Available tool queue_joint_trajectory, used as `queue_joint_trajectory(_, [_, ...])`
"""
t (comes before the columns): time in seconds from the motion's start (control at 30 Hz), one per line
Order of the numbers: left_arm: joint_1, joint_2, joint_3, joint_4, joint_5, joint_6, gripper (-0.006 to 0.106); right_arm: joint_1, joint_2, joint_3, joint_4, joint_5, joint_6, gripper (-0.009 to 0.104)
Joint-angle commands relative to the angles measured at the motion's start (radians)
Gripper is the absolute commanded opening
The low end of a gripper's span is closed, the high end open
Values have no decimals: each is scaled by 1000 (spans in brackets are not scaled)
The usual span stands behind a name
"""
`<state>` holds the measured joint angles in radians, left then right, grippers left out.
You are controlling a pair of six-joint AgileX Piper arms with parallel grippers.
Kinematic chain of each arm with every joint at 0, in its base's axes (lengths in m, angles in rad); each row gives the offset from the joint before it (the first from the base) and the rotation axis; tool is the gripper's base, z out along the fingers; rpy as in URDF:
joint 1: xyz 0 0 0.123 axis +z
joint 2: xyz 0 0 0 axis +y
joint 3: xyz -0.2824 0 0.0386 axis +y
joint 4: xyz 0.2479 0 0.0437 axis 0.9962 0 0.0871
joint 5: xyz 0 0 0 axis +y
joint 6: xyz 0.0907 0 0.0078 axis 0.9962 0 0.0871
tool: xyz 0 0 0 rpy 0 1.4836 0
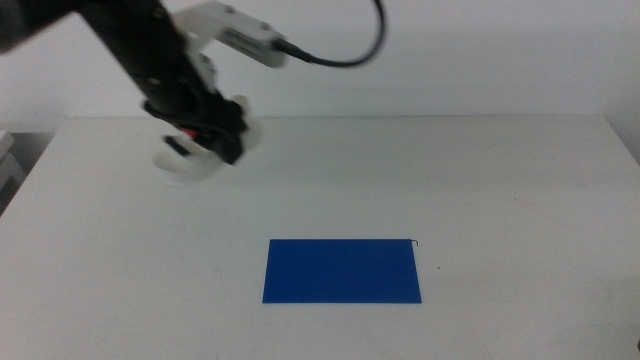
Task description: Use one arm to grab the shoe from the table and place it on the mat.
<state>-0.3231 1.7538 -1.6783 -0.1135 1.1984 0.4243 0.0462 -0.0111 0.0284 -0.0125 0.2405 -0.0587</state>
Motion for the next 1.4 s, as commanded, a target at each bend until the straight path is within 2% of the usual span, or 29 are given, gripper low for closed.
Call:
queue_joint_trajectory(0.0, [-58,-49,-17,-1,-63,-47,3,-1,4,5,-11,-73,-10,78])
queue_joint_trajectory(0.17, [-192,-25,-17,56,-116,-115,3,-1,4,5,-11,-73,-10,78])
queue_joint_trajectory(0.5, [-369,70,-17,59,-202,-138,3,-1,4,5,-11,-73,-10,78])
queue_joint_trajectory(1.03, [-402,136,-17,20,-225,-137,3,-1,4,5,-11,-73,-10,78])
queue_joint_trajectory(1.17, [-401,136,-17,19,-221,-23,3,-1,4,5,-11,-73,-10,78])
queue_joint_trajectory(1.37, [-401,136,-17,-29,-210,227,3,-1,4,5,-11,-73,-10,78])
